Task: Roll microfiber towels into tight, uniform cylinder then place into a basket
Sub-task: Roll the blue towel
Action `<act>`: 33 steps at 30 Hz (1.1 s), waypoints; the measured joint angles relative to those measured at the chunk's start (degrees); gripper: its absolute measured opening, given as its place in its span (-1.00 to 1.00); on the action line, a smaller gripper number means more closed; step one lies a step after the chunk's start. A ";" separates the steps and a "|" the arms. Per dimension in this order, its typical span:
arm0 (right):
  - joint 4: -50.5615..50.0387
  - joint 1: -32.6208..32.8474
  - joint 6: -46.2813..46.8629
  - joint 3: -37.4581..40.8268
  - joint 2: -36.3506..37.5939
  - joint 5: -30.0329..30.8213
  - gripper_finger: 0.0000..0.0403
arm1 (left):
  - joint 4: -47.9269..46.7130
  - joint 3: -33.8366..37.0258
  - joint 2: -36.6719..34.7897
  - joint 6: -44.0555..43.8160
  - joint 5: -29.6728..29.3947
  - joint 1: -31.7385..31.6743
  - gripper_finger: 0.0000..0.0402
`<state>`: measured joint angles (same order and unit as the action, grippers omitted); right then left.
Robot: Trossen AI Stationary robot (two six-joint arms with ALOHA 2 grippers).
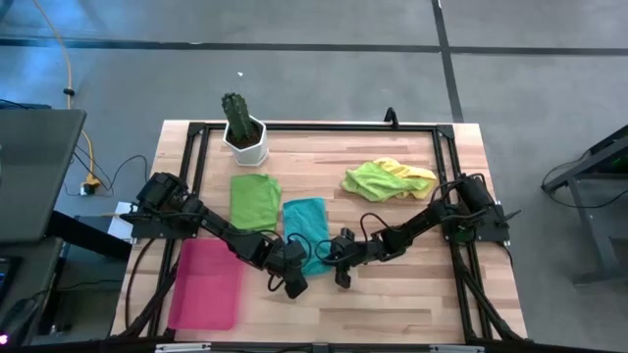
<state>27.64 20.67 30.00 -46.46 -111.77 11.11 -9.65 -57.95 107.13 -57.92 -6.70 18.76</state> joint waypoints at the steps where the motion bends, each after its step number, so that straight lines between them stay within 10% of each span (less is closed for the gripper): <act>1: -0.08 0.00 0.00 0.00 0.00 0.02 -0.94 | 0.06 0.00 0.00 0.16 0.00 0.00 -0.76; 24: -1.81 0.66 1.07 -0.09 0.02 0.76 -0.94 | -0.12 -2.63 -0.28 10.42 -4.24 0.52 -0.64; 33: -1.98 0.64 1.07 -0.09 0.04 0.70 -0.94 | -17.01 -10.08 -0.42 15.13 -10.17 1.32 -0.64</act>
<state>25.66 21.31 31.07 -46.54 -111.72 11.81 -26.66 -68.03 106.72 -42.79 -16.87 20.09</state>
